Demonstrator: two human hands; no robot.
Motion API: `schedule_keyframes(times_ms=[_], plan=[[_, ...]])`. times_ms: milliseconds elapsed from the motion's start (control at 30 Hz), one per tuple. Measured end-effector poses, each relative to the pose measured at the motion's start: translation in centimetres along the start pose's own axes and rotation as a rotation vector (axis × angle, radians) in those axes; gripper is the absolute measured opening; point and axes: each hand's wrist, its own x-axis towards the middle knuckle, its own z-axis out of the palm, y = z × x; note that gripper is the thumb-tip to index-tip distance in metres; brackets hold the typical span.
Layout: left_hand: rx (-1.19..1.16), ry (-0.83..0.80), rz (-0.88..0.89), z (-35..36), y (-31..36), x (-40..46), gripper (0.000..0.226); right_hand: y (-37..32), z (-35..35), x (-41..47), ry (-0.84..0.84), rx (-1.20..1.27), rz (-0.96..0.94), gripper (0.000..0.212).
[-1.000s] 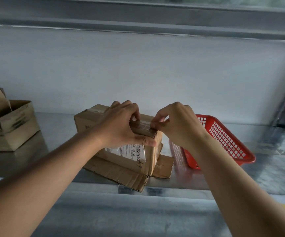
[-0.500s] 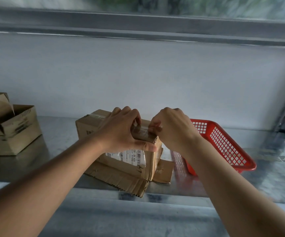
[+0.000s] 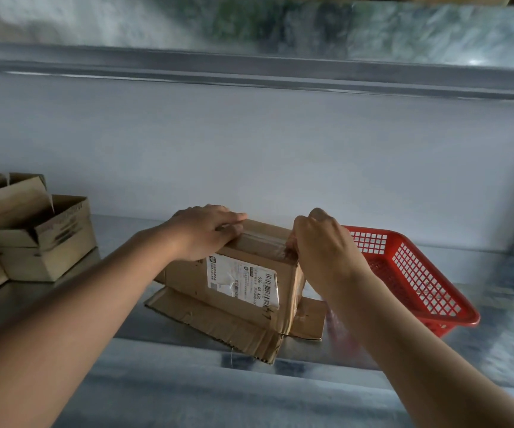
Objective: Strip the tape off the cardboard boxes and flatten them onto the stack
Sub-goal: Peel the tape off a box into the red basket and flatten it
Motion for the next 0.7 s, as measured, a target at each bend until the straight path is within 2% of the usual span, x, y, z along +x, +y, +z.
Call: schedule_keyframes(times_ms=[300, 533, 633, 700], plan=[[-0.045, 0.025, -0.006, 0.2, -0.6, 0.0, 0.047, -1.3, -0.5, 0.2, -0.17, -0.096, 0.009, 0.032], [-0.208, 0.006, 0.021, -0.4, -1.4, 0.2, 0.042, -0.2, 0.6, 0.5, -0.106, -0.063, -0.007, 0.028], [-0.161, 0.049, -0.028, -0.8, -2.5, 0.2, 0.04, 0.8, 1.1, 1.7, -0.01, 0.09, 0.039, 0.019], [-0.165, 0.043, -0.035, -1.1, -2.8, 0.1, 0.04, 0.7, 0.7, 2.1, -0.027, 0.158, 0.073, 0.007]])
